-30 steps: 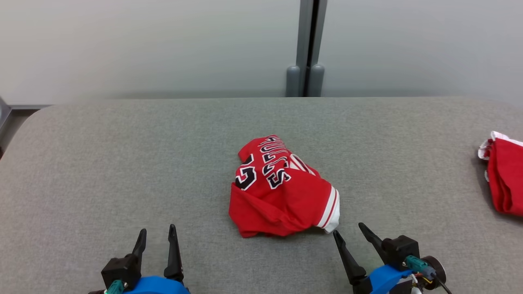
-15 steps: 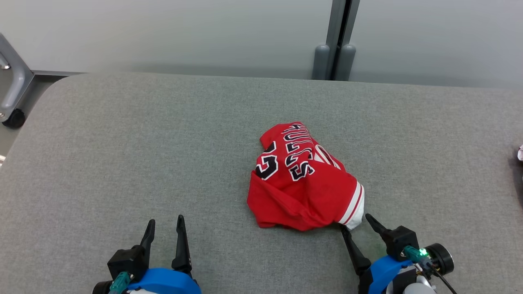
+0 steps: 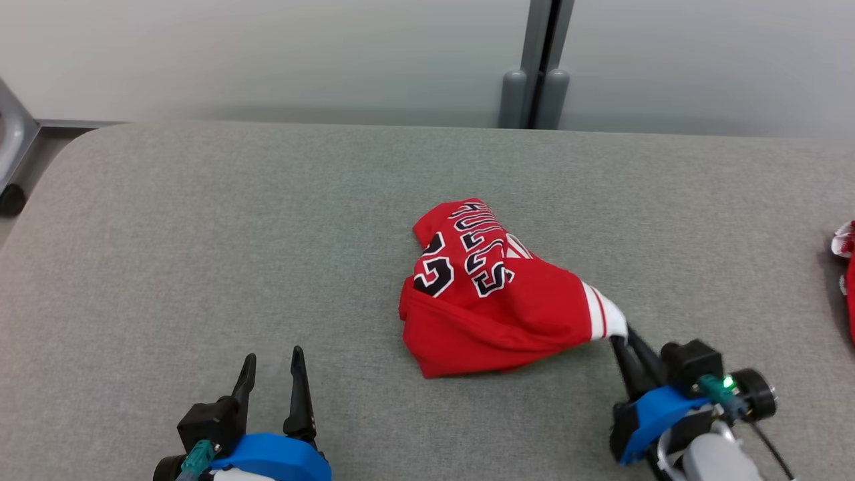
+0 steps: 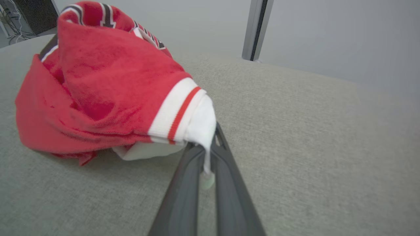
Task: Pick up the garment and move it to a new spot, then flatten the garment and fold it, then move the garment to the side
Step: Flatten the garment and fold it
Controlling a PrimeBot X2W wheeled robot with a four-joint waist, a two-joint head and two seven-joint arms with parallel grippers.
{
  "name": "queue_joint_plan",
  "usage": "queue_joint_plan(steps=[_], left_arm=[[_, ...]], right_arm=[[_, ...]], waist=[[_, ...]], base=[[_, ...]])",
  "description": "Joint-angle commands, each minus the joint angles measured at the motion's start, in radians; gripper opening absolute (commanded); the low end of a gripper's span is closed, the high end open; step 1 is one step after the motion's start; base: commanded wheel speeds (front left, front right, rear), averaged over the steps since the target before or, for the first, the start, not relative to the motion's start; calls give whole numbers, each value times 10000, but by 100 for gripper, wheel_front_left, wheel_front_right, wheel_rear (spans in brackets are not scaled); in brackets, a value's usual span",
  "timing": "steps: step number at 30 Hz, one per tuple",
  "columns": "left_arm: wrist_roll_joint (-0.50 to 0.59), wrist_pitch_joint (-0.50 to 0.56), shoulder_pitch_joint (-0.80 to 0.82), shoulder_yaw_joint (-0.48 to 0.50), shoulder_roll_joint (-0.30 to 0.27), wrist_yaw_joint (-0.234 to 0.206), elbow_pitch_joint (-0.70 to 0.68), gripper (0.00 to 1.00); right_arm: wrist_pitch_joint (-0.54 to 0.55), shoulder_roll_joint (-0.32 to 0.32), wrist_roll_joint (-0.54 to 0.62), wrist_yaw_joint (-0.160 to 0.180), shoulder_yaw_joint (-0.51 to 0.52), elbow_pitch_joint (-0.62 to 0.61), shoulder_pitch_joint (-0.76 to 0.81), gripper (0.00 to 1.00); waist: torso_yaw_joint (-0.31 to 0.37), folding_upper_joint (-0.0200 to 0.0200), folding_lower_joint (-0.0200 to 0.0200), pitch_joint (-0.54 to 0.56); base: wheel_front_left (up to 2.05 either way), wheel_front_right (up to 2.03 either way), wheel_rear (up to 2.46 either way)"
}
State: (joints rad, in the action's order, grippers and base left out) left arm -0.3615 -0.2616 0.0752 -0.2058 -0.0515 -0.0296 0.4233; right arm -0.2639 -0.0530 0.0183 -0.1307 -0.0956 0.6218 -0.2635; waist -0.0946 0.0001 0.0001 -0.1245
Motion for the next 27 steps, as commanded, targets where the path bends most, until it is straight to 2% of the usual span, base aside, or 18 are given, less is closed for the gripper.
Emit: queue_joint_plan(steps=[1, 8, 15, 20, 24, 27], left_arm=[[-59, -46, 84, 5, 18, -4, -6, 100], [-158, -46, 120, -76, 18, 112, 22, 100], [-375, -46, 158, -418, 9, 91, 131, 100], [-649, -47, 228, -775, 8, 67, 170, 100], [-861, -46, 338, -1141, 11, 73, 217, 100], [-1022, -48, 333, -1353, 10, 46, 237, 100]], right_arm=[[-1, -173, 62, 0, 161, -282, -204, 0], [-13, -1153, 259, 0, 522, -2044, -1337, 0], [-11, -2152, 258, 0, -405, -3149, -3613, 0], [-11, -2339, 396, 0, -1753, -2662, -5446, 0], [-13, -2018, 569, 0, -2989, -1712, -6663, 0], [-11, -1516, 564, 2, -3457, -954, -7444, 0]], waist=[[117, -1, -1, 80], [553, -1, -1, 324], [690, -1, -1, 502], [414, -1, -1, 508], [-74, -1, -1, 467], [-453, -1, -1, 458]], base=[[0, 0, 0], [0, 0, 0], [0, 0, 0], [0, 0, 0], [0, 0, 0], [0, 0, 0]])
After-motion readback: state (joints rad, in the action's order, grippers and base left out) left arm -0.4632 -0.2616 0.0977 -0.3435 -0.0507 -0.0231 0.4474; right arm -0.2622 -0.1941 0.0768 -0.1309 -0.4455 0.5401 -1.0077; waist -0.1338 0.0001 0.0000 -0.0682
